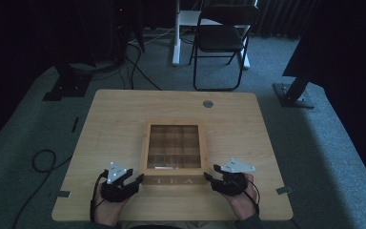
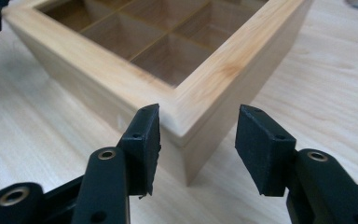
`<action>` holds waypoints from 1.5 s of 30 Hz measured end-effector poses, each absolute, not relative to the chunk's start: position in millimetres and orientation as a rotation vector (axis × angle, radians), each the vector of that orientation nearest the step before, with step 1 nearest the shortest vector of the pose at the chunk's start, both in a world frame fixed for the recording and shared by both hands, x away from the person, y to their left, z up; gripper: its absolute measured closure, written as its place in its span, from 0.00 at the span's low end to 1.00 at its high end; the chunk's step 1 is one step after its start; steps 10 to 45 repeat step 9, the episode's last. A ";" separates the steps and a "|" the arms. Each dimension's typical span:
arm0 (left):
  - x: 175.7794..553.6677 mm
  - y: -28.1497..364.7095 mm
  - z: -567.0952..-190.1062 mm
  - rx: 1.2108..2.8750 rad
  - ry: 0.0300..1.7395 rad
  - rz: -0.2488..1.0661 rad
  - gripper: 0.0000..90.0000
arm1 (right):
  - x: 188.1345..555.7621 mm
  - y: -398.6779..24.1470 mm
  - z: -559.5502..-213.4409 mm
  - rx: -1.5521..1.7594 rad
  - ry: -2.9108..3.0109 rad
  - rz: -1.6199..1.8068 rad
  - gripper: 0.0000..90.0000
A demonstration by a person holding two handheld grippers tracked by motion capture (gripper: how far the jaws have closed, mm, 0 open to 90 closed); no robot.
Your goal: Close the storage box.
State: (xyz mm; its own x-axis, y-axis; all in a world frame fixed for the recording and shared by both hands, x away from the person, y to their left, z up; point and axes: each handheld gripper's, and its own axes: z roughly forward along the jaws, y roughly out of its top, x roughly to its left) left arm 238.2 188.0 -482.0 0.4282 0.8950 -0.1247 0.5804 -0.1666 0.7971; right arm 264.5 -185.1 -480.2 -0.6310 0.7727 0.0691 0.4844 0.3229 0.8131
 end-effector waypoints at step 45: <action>239.1 203.8 -481.4 1.828 1.304 0.509 0.56 | 291.4 -217.5 -475.2 1.235 2.128 1.188 0.49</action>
